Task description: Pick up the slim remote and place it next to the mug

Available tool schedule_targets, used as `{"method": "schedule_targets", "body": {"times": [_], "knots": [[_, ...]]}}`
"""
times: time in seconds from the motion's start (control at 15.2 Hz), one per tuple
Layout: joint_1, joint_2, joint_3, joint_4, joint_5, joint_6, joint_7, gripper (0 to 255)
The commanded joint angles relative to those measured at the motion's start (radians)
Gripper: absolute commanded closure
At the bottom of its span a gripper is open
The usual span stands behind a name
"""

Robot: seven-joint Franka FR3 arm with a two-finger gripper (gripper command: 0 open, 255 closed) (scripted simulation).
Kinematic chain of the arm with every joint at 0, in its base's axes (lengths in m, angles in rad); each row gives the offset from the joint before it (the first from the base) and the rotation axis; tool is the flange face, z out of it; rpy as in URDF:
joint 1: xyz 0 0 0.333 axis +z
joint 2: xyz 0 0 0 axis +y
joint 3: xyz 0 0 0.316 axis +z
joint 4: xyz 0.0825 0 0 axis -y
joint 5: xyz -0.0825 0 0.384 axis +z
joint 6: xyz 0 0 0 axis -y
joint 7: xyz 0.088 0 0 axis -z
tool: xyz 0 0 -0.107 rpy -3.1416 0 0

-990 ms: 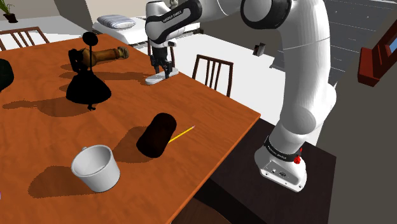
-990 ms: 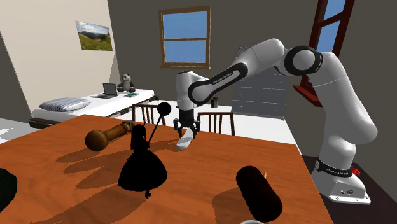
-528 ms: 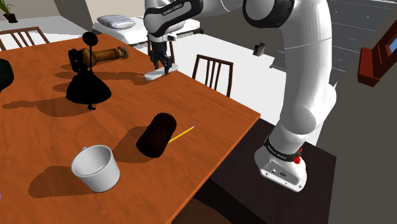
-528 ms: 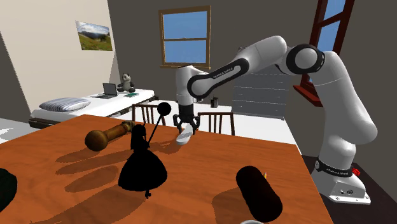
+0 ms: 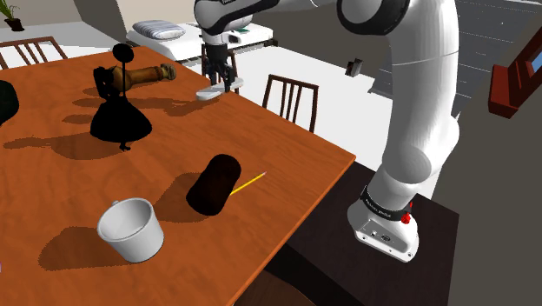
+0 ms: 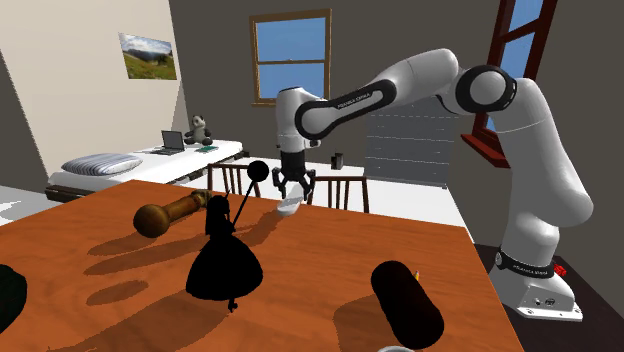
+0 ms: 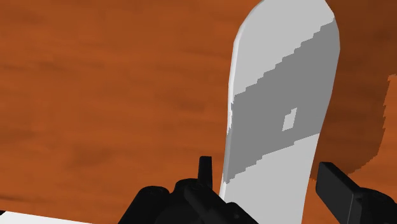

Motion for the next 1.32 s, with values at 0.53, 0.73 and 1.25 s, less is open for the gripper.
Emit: {"method": "schedule_targets", "body": {"times": [0.53, 0.73, 1.25], "knots": [[0.005, -0.017, 0.004, 0.113, 0.007, -0.129, -0.006, 255], [0.007, -0.019, 0.005, 0.151, 0.008, -0.169, -0.008, 255], [0.015, -0.055, 0.011, 0.185, 0.014, -0.239, 0.001, 255]]}}
